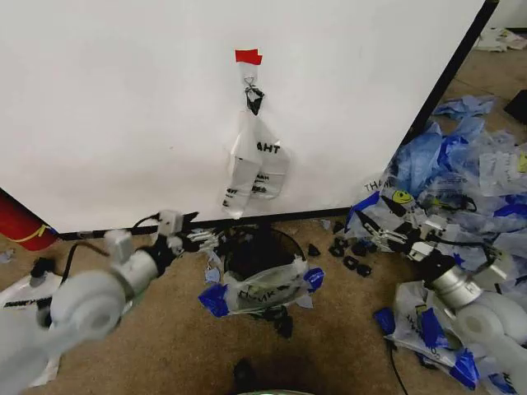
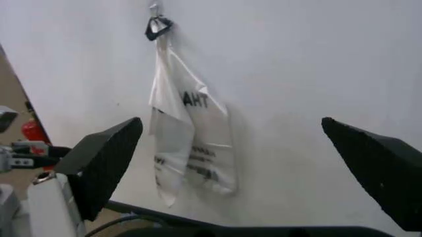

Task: Pick up the garbage bag from the wall and place it over the trash bin.

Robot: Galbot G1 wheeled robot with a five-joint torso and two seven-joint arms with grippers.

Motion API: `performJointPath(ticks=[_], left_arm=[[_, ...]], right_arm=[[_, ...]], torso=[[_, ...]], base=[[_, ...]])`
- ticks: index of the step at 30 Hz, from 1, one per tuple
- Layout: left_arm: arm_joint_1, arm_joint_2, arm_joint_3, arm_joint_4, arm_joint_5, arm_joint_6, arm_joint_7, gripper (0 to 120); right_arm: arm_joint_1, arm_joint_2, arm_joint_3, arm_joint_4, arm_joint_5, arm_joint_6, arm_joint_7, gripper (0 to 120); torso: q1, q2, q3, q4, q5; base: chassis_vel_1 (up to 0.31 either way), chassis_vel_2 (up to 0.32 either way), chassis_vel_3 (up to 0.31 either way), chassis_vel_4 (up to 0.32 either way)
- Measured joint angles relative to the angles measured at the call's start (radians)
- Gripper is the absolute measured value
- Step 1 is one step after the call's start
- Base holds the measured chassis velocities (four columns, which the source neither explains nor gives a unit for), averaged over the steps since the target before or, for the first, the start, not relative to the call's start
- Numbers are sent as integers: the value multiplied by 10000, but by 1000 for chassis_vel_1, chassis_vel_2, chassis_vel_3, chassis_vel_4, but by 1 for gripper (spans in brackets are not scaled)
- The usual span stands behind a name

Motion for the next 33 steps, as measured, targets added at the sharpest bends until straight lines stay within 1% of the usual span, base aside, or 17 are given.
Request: performJointPath(ticks=[2, 3, 4, 5, 6, 7, 8, 10, 11, 12, 13, 14, 16, 18, 21, 30, 33], left_arm=[[-1351, -452, 962, 345, -79, 483, 83, 100], [-2210, -757, 1473, 570, -87, 920, 177, 100], [-2973, -1091, 1983, 745, -59, 1434, 185, 100], [-3459, -1351, 2383, 861, -16, 1745, 186, 100], [-3698, -1494, 2595, 918, 26, 1975, 199, 100], [-4094, -1742, 2875, 1015, 107, 2606, 268, 100], [-4094, -1742, 2875, 1015, 107, 2606, 268, 100], [-4495, -2057, 3212, 1115, 230, 3383, 319, 100], [-4657, -2168, 3429, 1170, 318, 3627, 311, 100], [-4879, -2321, 3767, 1271, 484, 3849, 301, 100], [-5032, -2395, 4001, 1339, 606, 3997, 335, 100], [-5402, -2719, 4678, 1673, 1001, 4285, 278, 100], [-5496, -2969, 4891, 1965, 1175, 4290, 206, 100], [-5528, -3090, 4964, 2123, 1211, 4294, 187, 100], [-5715, -3369, 5292, 2761, 1293, 4237, 167, 100], [-5861, -3581, 5863, 3524, 1717, 4033, 110, 100], [-5967, -3678, 6025, 3693, 1848, 4082, 106, 93]], right_arm=[[-221, 166, 181, 23, -116, 27, -11, 100], [-375, 308, 305, 39, -203, 59, -14, 100], [-515, 431, 389, 52, -267, 90, -25, 100], [-643, 534, 464, 56, -314, 112, -59, 100], [-716, 598, 519, 56, -348, 122, -80, 100], [-845, 728, 621, 55, -421, 142, -135, 100], [-845, 728, 621, 55, -421, 142, -135, 100], [-1022, 905, 726, 40, -511, 197, -220, 100], [-1100, 963, 773, 34, -544, 212, -250, 100], [-1207, 1043, 857, 27, -570, 237, -313, 100], [-1270, 1081, 910, 24, -588, 251, -355, 100], [-1394, 1183, 1029, -27, -667, 269, -534, 100], [-1404, 1242, 1042, -67, -701, 285, -601, 100], [-1405, 1275, 1038, -86, -716, 292, -624, 100], [-1431, 1372, 960, -166, -785, 322, -713, 100], [-1235, 1557, 611, -348, -922, 421, -831, 100], [-1207, 1622, 494, -350, -987, 465, -827, 100]], torso=[[0, 0, 1, -3, -9], [0, 0, -1, -6, 9], [0, 0, -1, -3, 26], [0, 0, 0, -4, 24], [0, 0, 0, -6, 12], [0, 0, 0, -8, -5], [0, 0, 0, -8, -5], [-1, 0, -1, 3, 20], [-1, 0, -1, 5, 19], [0, 0, 0, 1, 3], [0, 0, -1, -1, -3], [-1, 0, -1, 3, 13], [0, 0, 0, 1, 0], [0, 0, -1, -1, 4], [0, 0, -1, -2, 8], [-1, 0, -1, 1, 6], [-1, 0, 0, -1, 6]], base=[[0, 0, 0, 0], [0, 0, 0, 0], [0, 0, 0, 0], [0, 0, 0, 0], [0, 0, 0, 0], [0, 0, 0, 0], [0, 0, 0, 0], [0, 0, 0, 0], [0, 0, 0, 0], [0, 0, 0, 0], [0, 0, 0, 0], [0, 0, 0, 0], [0, 0, 0, 0], [0, 0, 0, 0], [0, 0, 0, 0], [0, 0, 0, 0], [0, 0, 0, 0]])
